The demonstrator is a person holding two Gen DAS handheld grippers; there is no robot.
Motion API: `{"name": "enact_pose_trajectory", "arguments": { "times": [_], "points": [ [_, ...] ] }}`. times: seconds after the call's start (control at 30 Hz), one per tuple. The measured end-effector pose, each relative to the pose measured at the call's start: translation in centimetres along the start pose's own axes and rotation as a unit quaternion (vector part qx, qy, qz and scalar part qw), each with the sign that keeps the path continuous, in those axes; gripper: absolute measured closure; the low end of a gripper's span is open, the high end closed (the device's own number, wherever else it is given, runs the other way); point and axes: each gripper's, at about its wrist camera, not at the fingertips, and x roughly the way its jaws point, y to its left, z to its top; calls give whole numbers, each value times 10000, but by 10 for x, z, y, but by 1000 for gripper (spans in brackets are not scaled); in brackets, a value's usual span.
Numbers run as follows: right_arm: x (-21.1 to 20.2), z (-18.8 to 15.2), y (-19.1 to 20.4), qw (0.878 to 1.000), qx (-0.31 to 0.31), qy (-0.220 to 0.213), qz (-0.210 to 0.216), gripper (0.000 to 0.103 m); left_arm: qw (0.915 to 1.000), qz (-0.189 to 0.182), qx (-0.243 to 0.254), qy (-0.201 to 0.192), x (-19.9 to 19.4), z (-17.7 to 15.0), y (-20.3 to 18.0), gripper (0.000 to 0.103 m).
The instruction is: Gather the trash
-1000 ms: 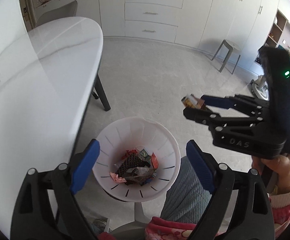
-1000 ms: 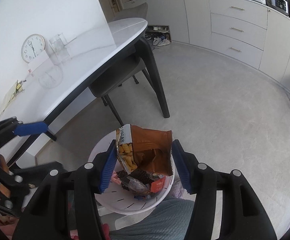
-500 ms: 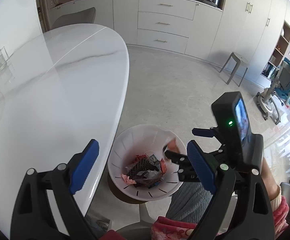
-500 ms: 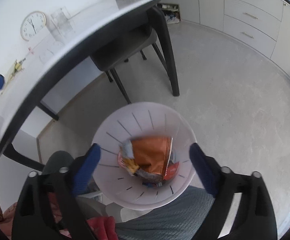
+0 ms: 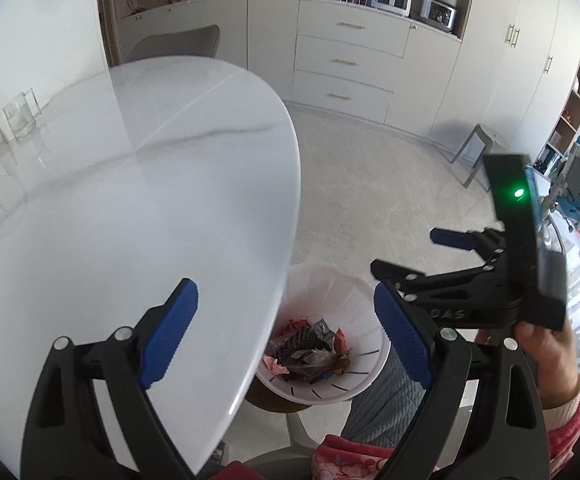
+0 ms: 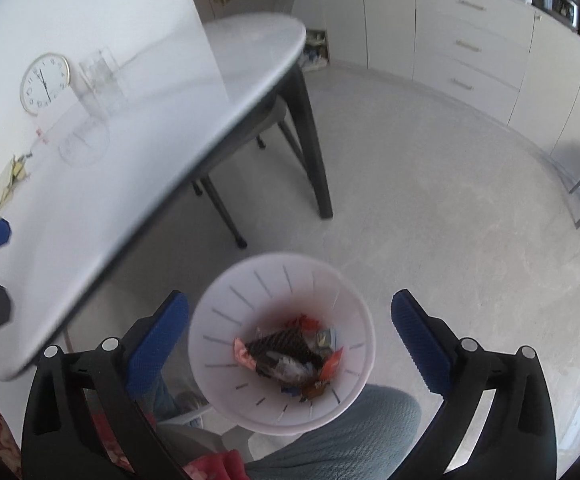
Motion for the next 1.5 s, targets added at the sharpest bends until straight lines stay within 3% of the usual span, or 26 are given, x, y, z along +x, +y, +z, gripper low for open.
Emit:
{"name": "enact_pose_trajectory", "arguments": {
  "times": [0.1,0.27,0.6,0.87,1.1,1.27,1.5],
  "points": [
    [-28,24,14,9994,-138,-303,-49,2,9997,96,47,-227,-15,13,6,7],
    [-51,62,38,9977,-155,-653,-45,2,9977,443,99,-513,-37,35,23,8],
    [-34,114,110,9972,-305,-649,-206,2,9880,1308,-381,-729,-61,57,95,8],
    [1,119,158,9982,-369,-473,-13,2,9870,1386,-647,-497,-43,40,147,8],
    [23,114,185,9983,-529,-259,33,2,9828,1468,-952,-593,-39,30,177,8],
    [27,113,192,9980,-590,-239,28,2,9797,1636,-967,-634,-38,24,183,8],
    [27,111,192,9979,-610,-219,8,2,9802,1571,-1049,-594,-36,22,188,8]
  ]
}}
